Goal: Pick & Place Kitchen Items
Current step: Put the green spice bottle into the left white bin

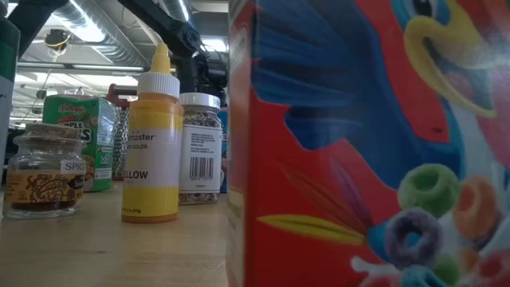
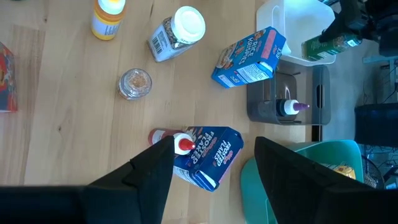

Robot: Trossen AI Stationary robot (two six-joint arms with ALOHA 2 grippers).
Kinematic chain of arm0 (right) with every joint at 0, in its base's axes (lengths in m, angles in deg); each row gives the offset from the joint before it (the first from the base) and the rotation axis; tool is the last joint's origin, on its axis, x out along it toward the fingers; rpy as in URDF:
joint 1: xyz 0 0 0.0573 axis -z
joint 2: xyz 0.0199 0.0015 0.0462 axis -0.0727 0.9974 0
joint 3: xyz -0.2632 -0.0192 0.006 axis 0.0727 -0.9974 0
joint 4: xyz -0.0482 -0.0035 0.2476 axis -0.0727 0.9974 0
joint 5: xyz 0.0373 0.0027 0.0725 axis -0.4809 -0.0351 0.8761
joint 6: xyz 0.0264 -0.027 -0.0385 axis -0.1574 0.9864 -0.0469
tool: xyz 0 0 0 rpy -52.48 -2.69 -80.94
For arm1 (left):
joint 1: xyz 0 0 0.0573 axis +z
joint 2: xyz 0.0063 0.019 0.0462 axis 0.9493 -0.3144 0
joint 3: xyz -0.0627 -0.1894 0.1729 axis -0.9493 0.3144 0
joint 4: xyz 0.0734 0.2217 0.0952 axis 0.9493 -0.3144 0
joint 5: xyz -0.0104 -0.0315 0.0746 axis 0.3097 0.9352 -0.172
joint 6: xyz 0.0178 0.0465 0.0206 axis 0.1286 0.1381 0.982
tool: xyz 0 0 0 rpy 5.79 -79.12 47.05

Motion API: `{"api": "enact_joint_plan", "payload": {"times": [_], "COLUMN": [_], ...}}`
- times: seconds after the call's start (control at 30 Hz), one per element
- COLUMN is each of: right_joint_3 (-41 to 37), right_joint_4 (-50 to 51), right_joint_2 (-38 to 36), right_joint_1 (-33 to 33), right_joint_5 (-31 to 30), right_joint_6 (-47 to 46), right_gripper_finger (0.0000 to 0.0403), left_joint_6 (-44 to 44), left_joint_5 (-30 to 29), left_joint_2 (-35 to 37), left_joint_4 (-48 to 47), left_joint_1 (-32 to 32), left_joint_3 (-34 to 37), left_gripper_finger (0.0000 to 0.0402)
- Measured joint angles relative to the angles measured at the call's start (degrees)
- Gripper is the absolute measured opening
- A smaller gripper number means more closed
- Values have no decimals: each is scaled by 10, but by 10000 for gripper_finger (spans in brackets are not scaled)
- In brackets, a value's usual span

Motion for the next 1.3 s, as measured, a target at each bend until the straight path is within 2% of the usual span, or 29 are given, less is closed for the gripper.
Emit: {"api": "enact_joint_plan", "payload": {"times": [0.3, 0.53, 0.9, 1.3], "right_joint_3": [0, 0, 0, 0], "right_joint_4": [0, 0, 0, 0], "right_joint_2": [0, 0, 0, 0], "right_joint_1": [0, 0, 0, 0], "right_joint_5": [0, 0, 0, 0], "right_joint_6": [0, 4, 4, 4], "right_gripper_finger": [225, 225, 225, 225], "left_joint_6": [-17, 7, -5, -32], "left_joint_5": [-26, -28, -29, -34], "left_joint_2": [-51, -52, -49, -49], "left_joint_4": [-1, 0, -1, 8], "left_joint_1": [0, -1, -2, -4], "left_joint_3": [0, 0, 0, 0], "left_gripper_finger": [211, 226, 239, 289]}}
